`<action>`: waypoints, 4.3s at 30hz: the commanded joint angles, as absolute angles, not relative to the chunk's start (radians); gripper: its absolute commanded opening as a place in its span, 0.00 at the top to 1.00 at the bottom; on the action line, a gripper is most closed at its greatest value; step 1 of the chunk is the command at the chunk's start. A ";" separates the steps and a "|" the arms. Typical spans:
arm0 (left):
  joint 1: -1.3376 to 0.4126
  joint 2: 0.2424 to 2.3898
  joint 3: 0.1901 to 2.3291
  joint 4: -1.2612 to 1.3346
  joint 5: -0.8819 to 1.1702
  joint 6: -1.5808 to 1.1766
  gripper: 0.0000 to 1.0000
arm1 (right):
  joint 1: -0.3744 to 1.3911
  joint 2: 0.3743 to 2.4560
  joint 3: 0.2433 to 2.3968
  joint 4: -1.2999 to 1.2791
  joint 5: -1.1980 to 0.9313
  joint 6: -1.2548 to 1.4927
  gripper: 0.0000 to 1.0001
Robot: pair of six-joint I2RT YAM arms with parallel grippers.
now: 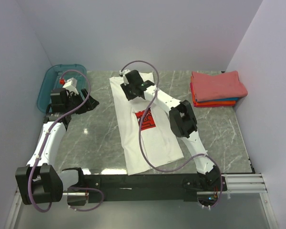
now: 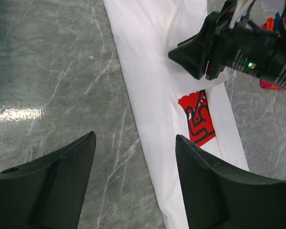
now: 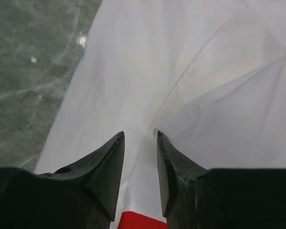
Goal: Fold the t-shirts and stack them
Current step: Fold the tshirt
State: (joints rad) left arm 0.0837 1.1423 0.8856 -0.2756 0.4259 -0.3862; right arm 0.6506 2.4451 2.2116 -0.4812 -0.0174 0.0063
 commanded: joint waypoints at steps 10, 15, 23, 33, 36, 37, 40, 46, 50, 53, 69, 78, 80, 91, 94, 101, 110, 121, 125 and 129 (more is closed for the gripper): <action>0.086 1.118 0.896 -0.258 0.453 -0.374 0.27 | 0.578 2.182 1.921 -0.494 -0.256 -0.227 0.52; 0.086 1.115 0.897 -0.256 0.454 -0.376 0.27 | 0.485 2.140 1.916 -0.483 -0.372 -0.137 0.54; 0.084 1.117 0.896 -0.258 0.457 -0.374 0.27 | 0.382 2.181 1.931 -0.471 -0.513 -0.002 0.65; 0.084 1.123 0.894 -0.261 0.463 -0.373 0.27 | 0.313 2.339 2.042 -0.517 -0.580 0.106 0.78; 0.086 1.126 0.897 -0.261 0.466 -0.371 0.27 | 0.314 2.344 2.019 -0.512 -0.607 0.098 0.83; 0.086 1.126 0.897 -0.262 0.465 -0.373 0.27 | 0.314 2.342 2.000 -0.511 -0.621 0.094 0.83; 0.084 1.131 0.897 -0.262 0.468 -0.373 0.27 | 0.314 2.316 1.950 -0.496 -0.632 0.072 0.88; 0.084 1.140 0.899 -0.264 0.474 -0.373 0.27 | 0.318 2.253 1.850 -0.489 -0.615 0.017 0.89; 0.086 1.141 0.899 -0.264 0.477 -0.373 0.27 | 0.331 2.207 1.789 -0.471 -0.595 -0.017 0.89; 0.086 1.146 0.897 -0.265 0.476 -0.373 0.27 | 0.337 2.183 1.758 -0.457 -0.589 -0.020 0.89; 0.084 1.150 0.899 -0.268 0.477 -0.371 0.27 | 0.347 2.172 1.740 -0.498 -0.528 -0.058 0.86; 0.084 1.154 0.899 -0.268 0.479 -0.371 0.27 | 0.370 2.195 1.735 -0.543 -0.489 -0.100 0.86; 0.086 1.155 0.899 -0.268 0.482 -0.371 0.28 | 0.380 2.194 1.729 -0.552 -0.476 -0.120 0.86; 0.084 1.155 0.902 -0.267 0.486 -0.374 0.27 | 0.463 2.209 1.789 -0.643 -0.370 -0.173 0.86; 0.086 1.154 0.900 -0.270 0.486 -0.373 0.27 | 0.485 2.241 1.828 -0.675 -0.330 -0.179 0.86; 0.086 1.147 0.899 -0.272 0.483 -0.371 0.27 | 0.528 2.217 1.858 -0.701 -0.310 -0.221 0.84; 0.086 1.147 0.903 -0.268 0.491 -0.374 0.27 | 0.480 2.054 1.854 -0.698 -0.278 -0.345 0.49; 0.084 1.124 0.897 -0.276 0.471 -0.371 0.28 | 0.617 2.433 2.386 -0.750 -0.005 -0.277 0.43; 0.086 1.121 0.902 -0.276 0.472 -0.370 0.27 | 0.638 2.471 2.357 -0.622 0.049 -0.161 0.40; 0.084 1.120 0.900 -0.275 0.477 -0.370 0.27 | 0.646 2.485 2.335 -0.557 0.081 -0.104 0.40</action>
State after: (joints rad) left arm 0.0837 1.1488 0.8856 -0.2943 0.4664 -0.3859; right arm 0.6571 2.4847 2.3154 -0.6510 0.0109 -0.1917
